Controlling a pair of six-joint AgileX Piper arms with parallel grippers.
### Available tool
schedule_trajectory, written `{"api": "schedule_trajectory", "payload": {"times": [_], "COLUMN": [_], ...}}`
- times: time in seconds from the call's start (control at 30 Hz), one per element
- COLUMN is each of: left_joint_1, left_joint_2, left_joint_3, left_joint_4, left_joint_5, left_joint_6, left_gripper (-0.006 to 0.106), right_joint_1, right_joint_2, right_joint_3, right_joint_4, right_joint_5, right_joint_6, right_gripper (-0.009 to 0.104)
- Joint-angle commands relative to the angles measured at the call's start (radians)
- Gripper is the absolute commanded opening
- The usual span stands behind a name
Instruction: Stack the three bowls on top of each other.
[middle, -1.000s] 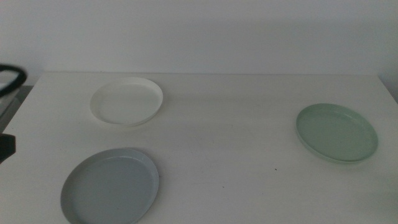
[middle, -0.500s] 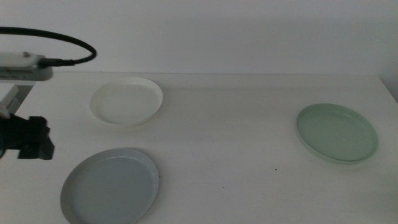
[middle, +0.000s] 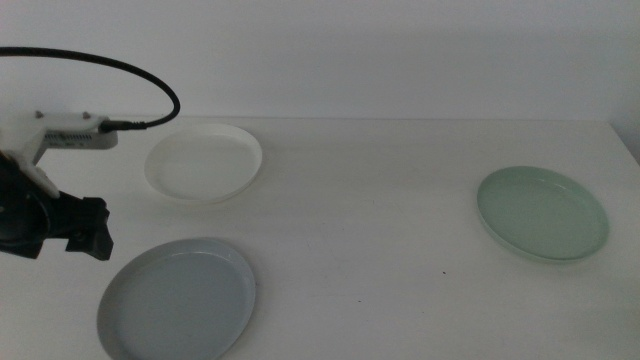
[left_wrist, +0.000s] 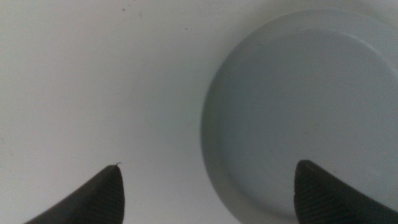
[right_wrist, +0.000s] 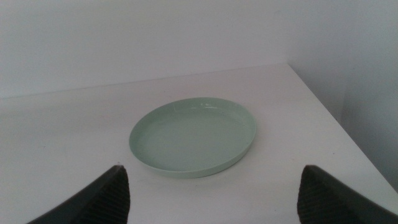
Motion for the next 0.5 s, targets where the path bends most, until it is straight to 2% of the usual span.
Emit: {"api": "schedule_trajectory", "payload": {"times": [0.0,0.47], "left_joint_1": [0.013,0.013], "left_joint_2": [0.050,0.283], "left_joint_3": [-0.007,-0.003], "left_joint_4": [-0.028,-0.047], "left_joint_5": [-0.034,-0.077], "left_joint_6": [0.033,0.077], "left_gripper": [0.094,0.094], "right_joint_1": [-0.005,-0.005], "right_joint_2": [-0.005,-0.005], "right_joint_3": [0.003,0.003], "right_joint_4": [-0.007,-0.007], "right_joint_5": [-0.008,-0.008], "right_joint_6": [-0.005,-0.005], "right_gripper": [0.075,0.075]}}
